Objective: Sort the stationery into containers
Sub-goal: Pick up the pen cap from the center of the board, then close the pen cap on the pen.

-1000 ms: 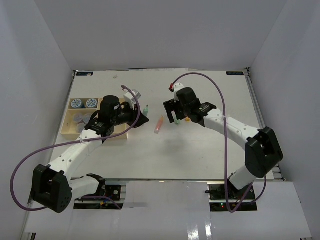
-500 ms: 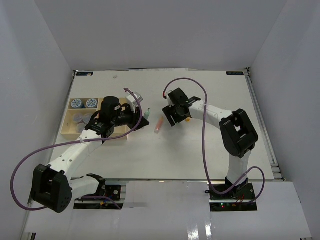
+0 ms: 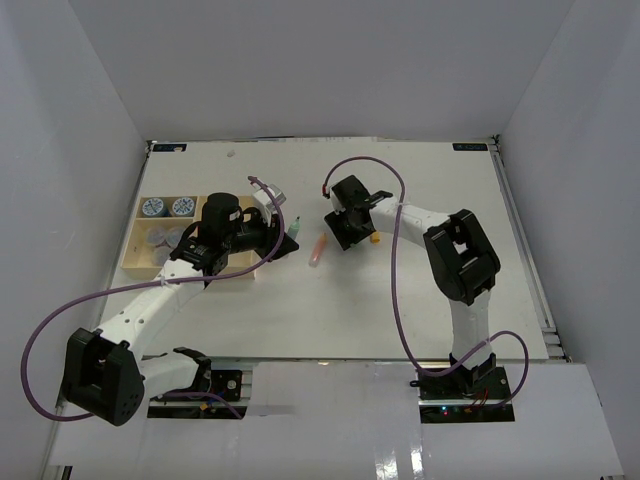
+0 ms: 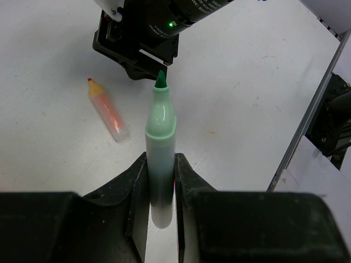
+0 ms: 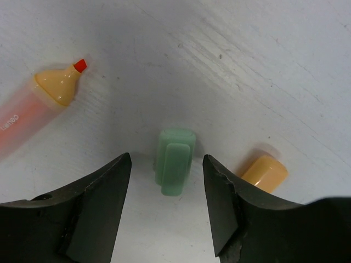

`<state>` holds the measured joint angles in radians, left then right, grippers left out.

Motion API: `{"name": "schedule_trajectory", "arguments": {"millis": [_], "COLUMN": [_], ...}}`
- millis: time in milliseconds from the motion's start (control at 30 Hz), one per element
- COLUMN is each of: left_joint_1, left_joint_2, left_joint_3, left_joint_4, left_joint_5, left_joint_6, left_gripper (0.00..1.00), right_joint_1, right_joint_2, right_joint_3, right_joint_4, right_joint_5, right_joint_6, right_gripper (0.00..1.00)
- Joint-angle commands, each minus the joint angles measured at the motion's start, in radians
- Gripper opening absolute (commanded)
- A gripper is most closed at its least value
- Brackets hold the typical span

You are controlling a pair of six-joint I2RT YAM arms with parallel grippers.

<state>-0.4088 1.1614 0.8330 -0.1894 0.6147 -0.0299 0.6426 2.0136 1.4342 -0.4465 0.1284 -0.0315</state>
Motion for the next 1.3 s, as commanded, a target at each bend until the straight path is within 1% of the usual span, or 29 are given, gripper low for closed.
{"name": "schedule_trajectory", "arguments": {"millis": [0, 400, 600, 733, 900, 933, 1000, 1067, 1100, 1133, 1200, 1233, 1267], "left_joint_1": [0.004, 0.004, 0.004, 0.004, 0.004, 0.004, 0.004, 0.004, 0.004, 0.002, 0.002, 0.001, -0.004], "left_joint_2": [-0.008, 0.000, 0.003, 0.001, 0.006, 0.007, 0.007, 0.009, 0.008, 0.006, 0.003, 0.000, 0.000], "left_joint_3": [-0.002, 0.000, 0.000, 0.000, 0.002, 0.002, 0.003, 0.002, 0.002, 0.003, 0.002, 0.002, 0.003], "left_joint_4": [-0.002, -0.005, -0.005, -0.007, -0.007, -0.005, -0.004, -0.002, -0.004, -0.004, 0.013, 0.021, 0.037], "left_joint_5": [0.026, 0.030, 0.031, 0.037, 0.045, 0.046, 0.056, 0.059, 0.057, 0.060, 0.066, 0.069, 0.071], "left_joint_6": [0.012, 0.010, 0.010, 0.010, 0.008, 0.005, 0.004, 0.002, 0.002, 0.001, -0.010, -0.018, -0.039], "left_gripper": [0.01, 0.02, 0.02, 0.02, 0.02, 0.02, 0.02, 0.02, 0.02, 0.02, 0.02, 0.02, 0.02], "right_joint_1": [-0.004, -0.008, -0.008, -0.006, -0.008, -0.008, -0.008, -0.006, -0.006, -0.003, 0.005, 0.012, 0.017], "right_joint_2": [0.014, 0.060, 0.059, 0.047, 0.028, 0.024, -0.006, -0.060, -0.087, -0.148, -0.215, -0.286, -0.323], "right_joint_3": [0.045, 0.052, 0.051, 0.035, 0.020, 0.020, 0.012, -0.004, -0.017, -0.029, -0.069, -0.078, -0.104], "right_joint_4": [0.003, 0.011, 0.009, 0.008, 0.008, 0.006, 0.009, 0.017, 0.026, 0.037, 0.077, 0.089, 0.121], "right_joint_5": [0.004, 0.005, 0.011, 0.016, 0.020, 0.019, 0.011, -0.002, -0.015, -0.019, -0.030, -0.027, -0.026], "right_joint_6": [-0.013, -0.013, -0.004, 0.001, 0.005, 0.005, 0.012, 0.022, 0.024, 0.036, 0.076, 0.090, 0.114], "right_gripper": [0.61, 0.57, 0.48, 0.46, 0.35, 0.30, 0.22, 0.21, 0.17, 0.14, 0.11, 0.10, 0.08]}}
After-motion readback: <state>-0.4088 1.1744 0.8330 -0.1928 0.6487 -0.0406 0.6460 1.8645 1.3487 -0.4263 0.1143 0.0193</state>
